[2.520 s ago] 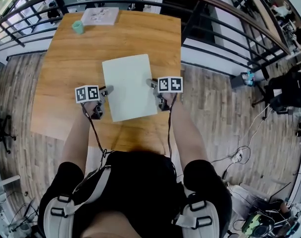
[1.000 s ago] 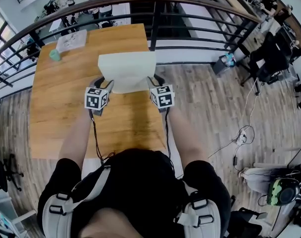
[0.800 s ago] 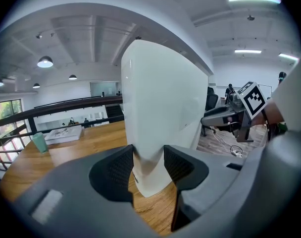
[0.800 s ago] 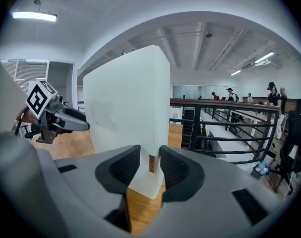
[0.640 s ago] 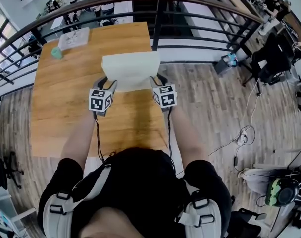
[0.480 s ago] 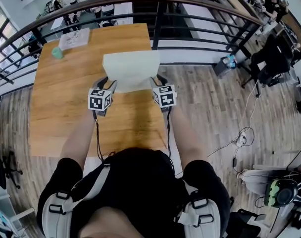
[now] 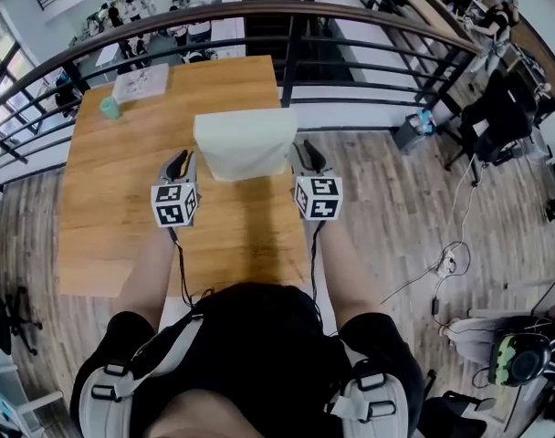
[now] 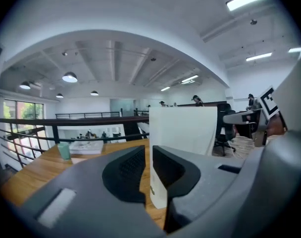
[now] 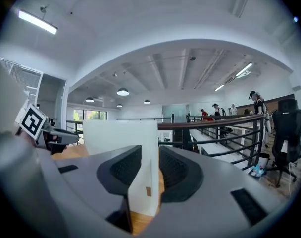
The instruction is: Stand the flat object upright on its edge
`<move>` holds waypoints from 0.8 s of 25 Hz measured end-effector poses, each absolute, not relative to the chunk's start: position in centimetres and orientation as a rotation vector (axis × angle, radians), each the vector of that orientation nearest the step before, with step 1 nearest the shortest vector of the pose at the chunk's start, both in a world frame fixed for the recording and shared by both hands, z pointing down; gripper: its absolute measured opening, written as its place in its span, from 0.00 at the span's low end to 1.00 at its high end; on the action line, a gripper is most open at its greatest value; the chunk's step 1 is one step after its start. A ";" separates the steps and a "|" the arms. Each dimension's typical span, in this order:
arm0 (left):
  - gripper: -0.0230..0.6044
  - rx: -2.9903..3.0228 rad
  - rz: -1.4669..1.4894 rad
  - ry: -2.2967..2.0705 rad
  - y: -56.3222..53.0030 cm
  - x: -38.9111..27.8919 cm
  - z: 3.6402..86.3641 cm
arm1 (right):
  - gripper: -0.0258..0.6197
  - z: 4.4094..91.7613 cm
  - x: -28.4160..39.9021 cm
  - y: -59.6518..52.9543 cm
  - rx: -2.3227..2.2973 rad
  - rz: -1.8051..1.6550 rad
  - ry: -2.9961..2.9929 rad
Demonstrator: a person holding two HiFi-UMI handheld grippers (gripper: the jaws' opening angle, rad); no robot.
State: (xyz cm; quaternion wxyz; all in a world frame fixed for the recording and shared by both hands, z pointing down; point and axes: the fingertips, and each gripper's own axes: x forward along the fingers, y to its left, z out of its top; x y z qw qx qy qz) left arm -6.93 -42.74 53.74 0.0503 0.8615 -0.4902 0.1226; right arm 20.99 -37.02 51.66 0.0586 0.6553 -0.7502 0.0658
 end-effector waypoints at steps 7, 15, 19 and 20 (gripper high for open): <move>0.04 2.641 0.157 -1.629 -38.6 -9.1 45.8 | 0.05 42.1 19.9 -32.5 2.163 -0.109 -2.338; 0.04 2.638 0.119 -1.584 -34.8 -9.7 44.9 | 0.05 41.7 18.3 -28.7 2.198 -0.144 -2.333; 0.04 2.636 0.122 -1.598 -34.3 -9.9 45.1 | 0.05 42.8 17.9 -28.4 2.184 -0.088 -2.351; 0.04 2.627 0.113 -1.607 -34.2 -10.0 45.2 | 0.05 42.9 17.7 -28.4 2.178 -0.088 -2.352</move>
